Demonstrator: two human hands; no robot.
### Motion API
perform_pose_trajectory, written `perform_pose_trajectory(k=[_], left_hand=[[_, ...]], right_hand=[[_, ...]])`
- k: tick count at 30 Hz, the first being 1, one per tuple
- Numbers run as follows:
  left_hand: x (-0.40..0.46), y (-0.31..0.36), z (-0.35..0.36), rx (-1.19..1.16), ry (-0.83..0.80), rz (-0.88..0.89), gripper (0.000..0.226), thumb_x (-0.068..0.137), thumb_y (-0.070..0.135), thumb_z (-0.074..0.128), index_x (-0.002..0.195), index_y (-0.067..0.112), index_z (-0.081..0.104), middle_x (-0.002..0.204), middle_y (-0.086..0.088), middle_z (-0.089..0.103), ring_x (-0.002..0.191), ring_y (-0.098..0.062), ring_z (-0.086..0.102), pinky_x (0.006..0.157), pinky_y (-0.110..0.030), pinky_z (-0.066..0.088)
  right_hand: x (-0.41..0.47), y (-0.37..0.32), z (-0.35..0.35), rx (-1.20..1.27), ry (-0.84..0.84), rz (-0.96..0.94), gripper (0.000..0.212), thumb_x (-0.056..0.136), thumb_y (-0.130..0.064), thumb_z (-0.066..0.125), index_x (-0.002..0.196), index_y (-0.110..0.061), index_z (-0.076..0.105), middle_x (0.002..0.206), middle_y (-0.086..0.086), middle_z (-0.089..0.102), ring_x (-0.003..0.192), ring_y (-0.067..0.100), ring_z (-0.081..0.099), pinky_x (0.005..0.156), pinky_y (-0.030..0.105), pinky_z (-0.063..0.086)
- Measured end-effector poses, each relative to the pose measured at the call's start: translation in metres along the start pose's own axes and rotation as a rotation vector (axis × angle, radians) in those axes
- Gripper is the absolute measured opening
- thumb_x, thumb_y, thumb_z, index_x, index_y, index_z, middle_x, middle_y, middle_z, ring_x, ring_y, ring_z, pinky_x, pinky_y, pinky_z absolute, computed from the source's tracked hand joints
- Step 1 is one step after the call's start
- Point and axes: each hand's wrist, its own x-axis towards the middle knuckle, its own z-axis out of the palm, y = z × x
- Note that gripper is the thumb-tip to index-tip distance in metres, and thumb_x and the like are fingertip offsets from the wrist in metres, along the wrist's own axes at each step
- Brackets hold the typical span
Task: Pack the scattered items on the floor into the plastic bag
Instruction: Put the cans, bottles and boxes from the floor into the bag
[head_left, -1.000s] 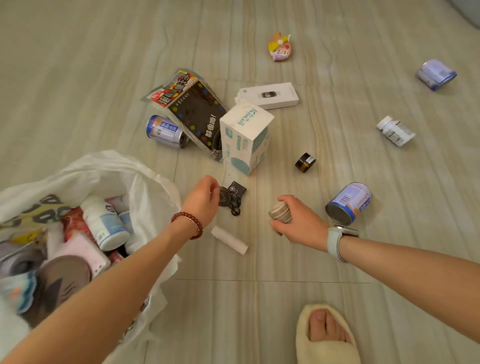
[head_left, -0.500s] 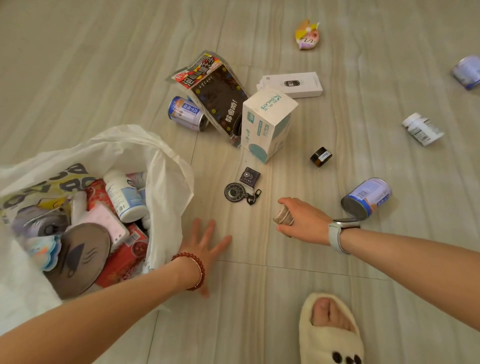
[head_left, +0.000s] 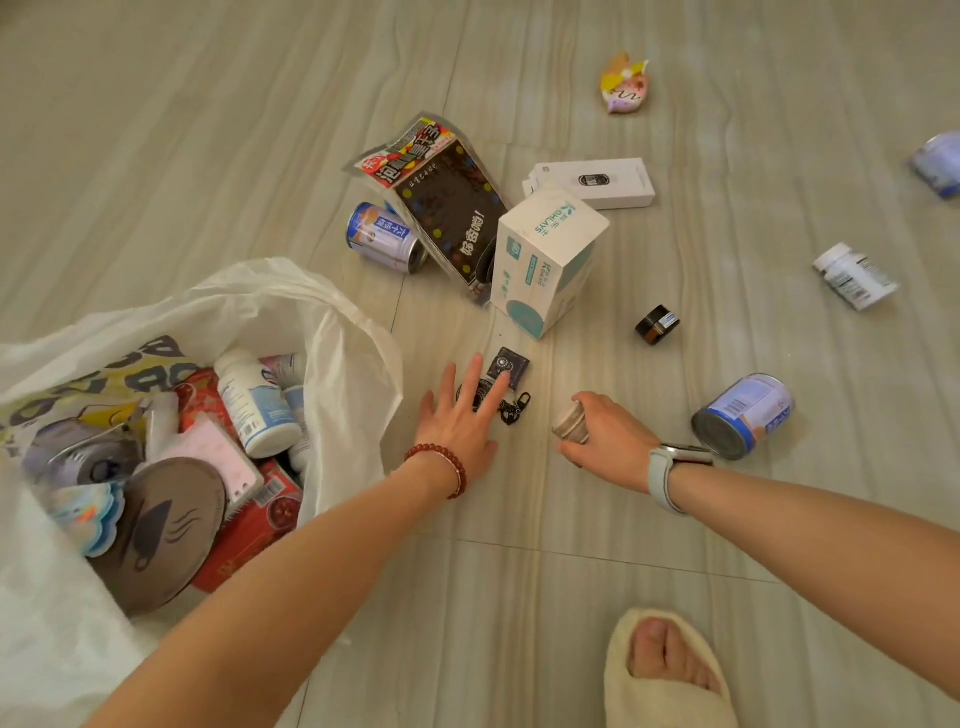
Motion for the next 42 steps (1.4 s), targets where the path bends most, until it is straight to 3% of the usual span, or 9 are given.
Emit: perform_pose_trajectory(k=[6,9,14,23,26,29,33,36,42], left_hand=[[0.052,0.016,0.000,0.046,-0.055,0.030,0.061,0.087,0.049,0.044,0.138,0.039,0.013,0.153,-0.008,-0.006,0.138,-0.039,0.001,0.107,-0.059,0.015],[0.054,0.014,-0.003,0.101,0.057,0.072,0.045,0.085,0.022,0.057,0.124,0.027,0.036,0.135,-0.015,0.029,0.119,-0.036,0.033,0.089,-0.048,0.040],[0.025,0.002,-0.009,-0.232,-0.044,0.092,0.031,0.088,0.007,0.047,0.114,0.023,0.041,0.119,-0.014,0.038,0.087,-0.026,0.045,0.076,-0.039,0.051],[-0.061,-0.063,-0.131,-0.588,0.684,0.022,0.021,0.090,0.013,0.044,0.108,0.005,0.052,0.095,-0.011,0.057,0.074,-0.018,0.049,0.071,-0.025,0.043],[-0.095,-0.099,-0.152,-0.651,0.794,-0.160,0.025,0.091,0.013,0.047,0.116,0.010,0.045,0.070,0.004,0.056,0.057,-0.011,0.051,0.055,-0.008,0.039],[-0.128,-0.130,-0.155,-0.593,0.802,-0.290,0.024,0.090,0.015,0.049,0.113,0.010,0.045,0.058,-0.001,0.054,0.050,-0.019,0.052,0.048,-0.019,0.042],[-0.160,-0.165,-0.137,-0.355,0.591,-0.506,0.027,0.089,0.029,0.048,0.111,0.014,0.048,0.069,-0.010,0.061,0.062,-0.030,0.057,0.058,-0.035,0.045],[-0.171,-0.178,-0.121,-0.251,0.337,-0.584,0.039,0.088,0.040,0.047,0.120,0.019,0.048,0.109,-0.010,0.065,0.100,-0.029,0.059,0.086,-0.041,0.048],[-0.144,-0.152,-0.117,-0.302,0.573,-0.418,0.034,0.087,0.021,0.051,0.119,0.009,0.052,0.124,-0.014,0.052,0.109,-0.035,0.052,0.090,-0.048,0.044]], right_hand=[[0.003,0.025,0.001,0.014,0.004,0.043,0.059,0.084,-0.033,0.057,0.134,-0.010,0.034,0.131,0.011,0.046,0.118,0.026,0.047,0.096,0.035,0.042],[0.005,0.032,-0.005,-0.007,0.002,0.036,0.058,0.084,-0.034,0.057,0.133,-0.011,0.034,0.131,0.010,0.046,0.118,0.026,0.046,0.095,0.035,0.042],[0.008,0.023,-0.026,0.090,0.028,-0.003,0.062,0.083,-0.033,0.060,0.135,-0.012,0.033,0.130,0.009,0.047,0.114,0.024,0.049,0.095,0.033,0.042],[-0.004,-0.082,-0.059,0.510,0.198,-0.299,0.034,0.083,-0.038,0.060,0.113,-0.027,0.047,0.109,-0.005,0.055,0.102,0.015,0.054,0.085,0.027,0.042],[-0.008,-0.147,-0.057,0.555,0.167,-0.476,0.037,0.083,-0.038,0.059,0.116,-0.025,0.048,0.100,-0.006,0.058,0.094,0.011,0.057,0.084,0.026,0.047],[-0.010,-0.204,-0.047,0.535,0.116,-0.637,0.044,0.084,-0.037,0.059,0.122,-0.020,0.046,0.097,-0.013,0.055,0.085,0.001,0.053,0.077,0.016,0.042],[-0.005,-0.246,-0.026,0.419,0.028,-0.702,0.051,0.087,-0.035,0.056,0.132,-0.015,0.042,0.126,0.001,0.052,0.104,0.011,0.050,0.087,0.019,0.035],[0.002,-0.251,-0.016,0.264,0.000,-0.728,0.049,0.091,-0.028,0.050,0.136,-0.016,0.038,0.137,0.006,0.045,0.117,0.018,0.050,0.090,0.023,0.038],[0.011,-0.202,-0.031,0.297,0.190,-0.688,0.033,0.091,-0.013,0.045,0.124,-0.015,0.049,0.119,0.000,0.047,0.096,0.013,0.052,0.084,0.028,0.045]])
